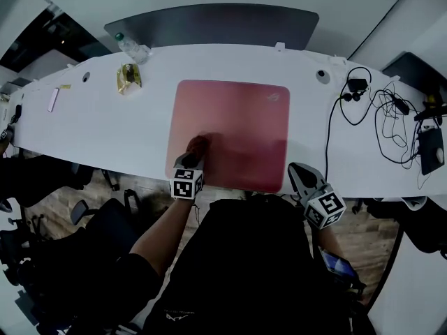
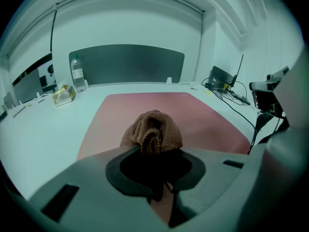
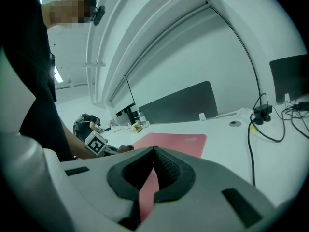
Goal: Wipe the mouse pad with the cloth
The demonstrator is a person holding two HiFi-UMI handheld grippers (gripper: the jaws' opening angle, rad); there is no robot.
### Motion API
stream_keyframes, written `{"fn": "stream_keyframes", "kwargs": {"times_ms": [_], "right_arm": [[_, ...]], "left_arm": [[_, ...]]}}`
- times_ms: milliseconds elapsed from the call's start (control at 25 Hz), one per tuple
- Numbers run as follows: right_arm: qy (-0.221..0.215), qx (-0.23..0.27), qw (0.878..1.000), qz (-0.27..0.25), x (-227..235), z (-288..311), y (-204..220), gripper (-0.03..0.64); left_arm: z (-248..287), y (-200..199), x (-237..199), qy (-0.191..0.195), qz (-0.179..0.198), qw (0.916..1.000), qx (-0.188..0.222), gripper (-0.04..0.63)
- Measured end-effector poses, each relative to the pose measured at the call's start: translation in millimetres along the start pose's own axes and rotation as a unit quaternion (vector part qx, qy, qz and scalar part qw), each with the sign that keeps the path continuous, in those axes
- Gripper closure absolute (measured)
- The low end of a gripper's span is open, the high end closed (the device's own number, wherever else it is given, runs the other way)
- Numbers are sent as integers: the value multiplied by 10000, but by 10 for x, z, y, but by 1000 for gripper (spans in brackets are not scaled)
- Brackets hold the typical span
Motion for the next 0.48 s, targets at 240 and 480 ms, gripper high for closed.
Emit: {"fn": "stream_keyframes", "kwargs": {"times_ms": [240,480], "right_arm": [[-50,-32,9999,146,199,-37,-8,594],[-123,37,9997,197,336,-52,-25,594]], "left_arm": [[126,-135,389,270,-3,9996,-73,512],[224,-194,673,463,2,9986,-260,512]]}}
Point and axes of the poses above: the fingertips, and each gripper's own axes: z forward along the fingers, x to its right, y out of its underside, the point moved 5 cm from there along -z, backward along the fingers, and after that the axes turned 1 degree about y, right-handed, at the moved point
